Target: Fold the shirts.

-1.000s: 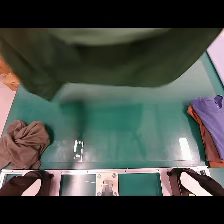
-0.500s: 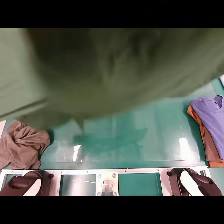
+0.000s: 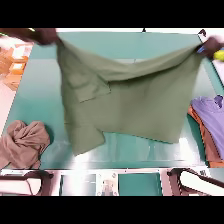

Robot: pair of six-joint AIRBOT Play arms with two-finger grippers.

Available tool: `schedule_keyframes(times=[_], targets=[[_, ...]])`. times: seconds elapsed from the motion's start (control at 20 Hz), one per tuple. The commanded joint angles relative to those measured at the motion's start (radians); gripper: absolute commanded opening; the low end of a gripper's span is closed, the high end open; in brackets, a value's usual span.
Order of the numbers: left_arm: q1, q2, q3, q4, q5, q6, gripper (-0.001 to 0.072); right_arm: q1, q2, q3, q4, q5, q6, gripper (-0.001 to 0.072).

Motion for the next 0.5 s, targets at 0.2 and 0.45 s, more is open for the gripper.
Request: schedule_keyframes(times=[0.2,0.45], targets=[[0.003,-0.362,0.002,-0.097,0.31,0.007,0.0044,-0.003,-0.483,0.1,0.138,-0.018,-0.019,0.018],[0.13,-0.32,0.103,-0.033,0.047,0.007,0.0695,-0.147,-0.472,0.183,0.127,0.19,-0.018,0.0361]])
